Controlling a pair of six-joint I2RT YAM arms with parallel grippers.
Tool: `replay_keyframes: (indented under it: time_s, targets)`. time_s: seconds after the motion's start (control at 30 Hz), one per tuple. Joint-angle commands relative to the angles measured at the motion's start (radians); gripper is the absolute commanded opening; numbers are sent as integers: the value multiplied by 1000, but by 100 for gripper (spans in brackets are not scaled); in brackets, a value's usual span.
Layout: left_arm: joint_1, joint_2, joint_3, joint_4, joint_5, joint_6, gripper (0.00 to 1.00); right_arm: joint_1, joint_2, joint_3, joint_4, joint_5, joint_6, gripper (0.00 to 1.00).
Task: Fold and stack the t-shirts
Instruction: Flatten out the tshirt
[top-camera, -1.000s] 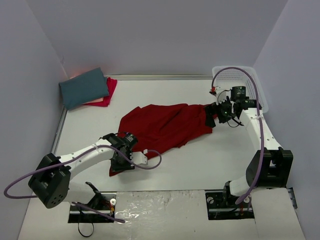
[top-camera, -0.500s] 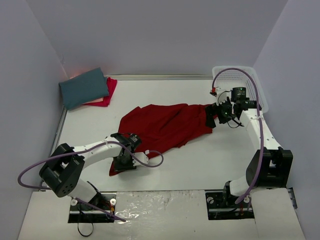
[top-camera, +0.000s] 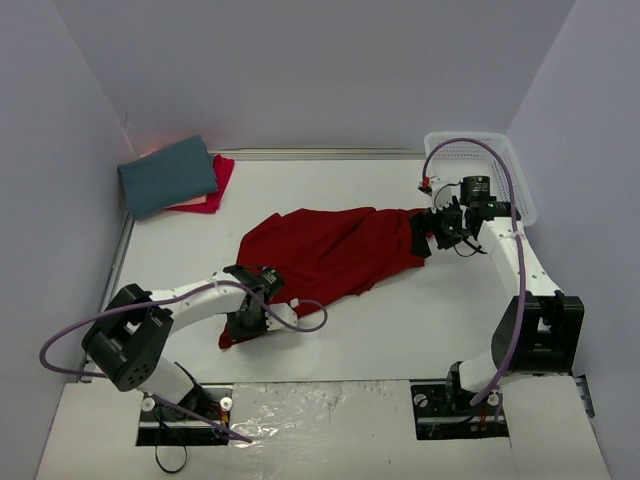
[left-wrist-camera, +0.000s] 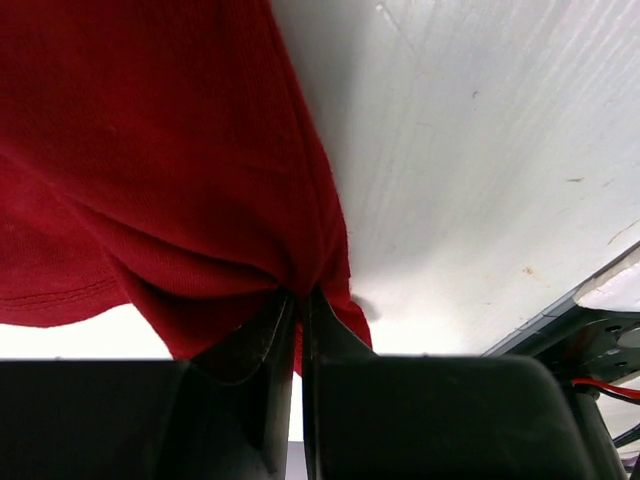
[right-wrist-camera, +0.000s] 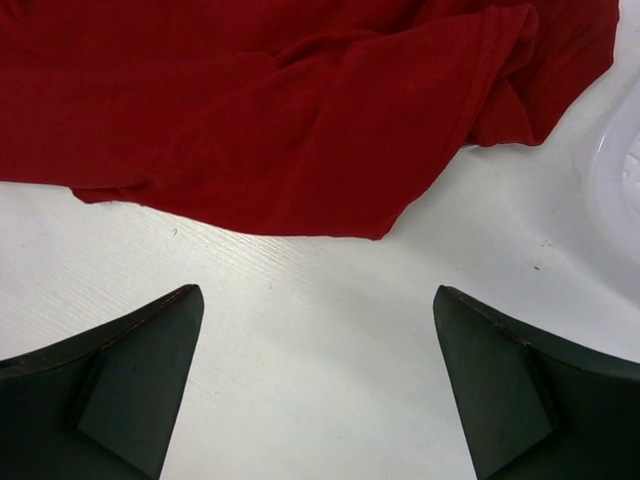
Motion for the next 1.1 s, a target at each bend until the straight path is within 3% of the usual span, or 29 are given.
replay_keyframes:
  time_s: [0.0, 0.23, 0.37, 0.6, 0.83, 1.03, 1.07]
  targets:
    - [-4, -36, 50, -48, 4, -15, 2, 10, 11, -8, -3, 14, -15, 95]
    - [50, -180, 154, -116, -19, 29, 2, 12, 8, -14, 0, 21, -15, 95]
    - [143, -183, 252, -149, -31, 49, 2, 12, 8, -17, 3, 27, -15, 95]
    - [292, -177, 338, -26, -160, -32, 2, 12, 0, -22, 7, 16, -25, 95]
    - [458, -137, 326, 186, -305, -147, 2, 117, -2, -31, 4, 57, -68, 95]
    - [536, -101, 343, 237, -400, -236, 2, 260, 20, -29, -35, 132, -142, 93]
    - [539, -87, 347, 234, -391, -242, 2, 295, 17, -32, -40, 134, -150, 89]
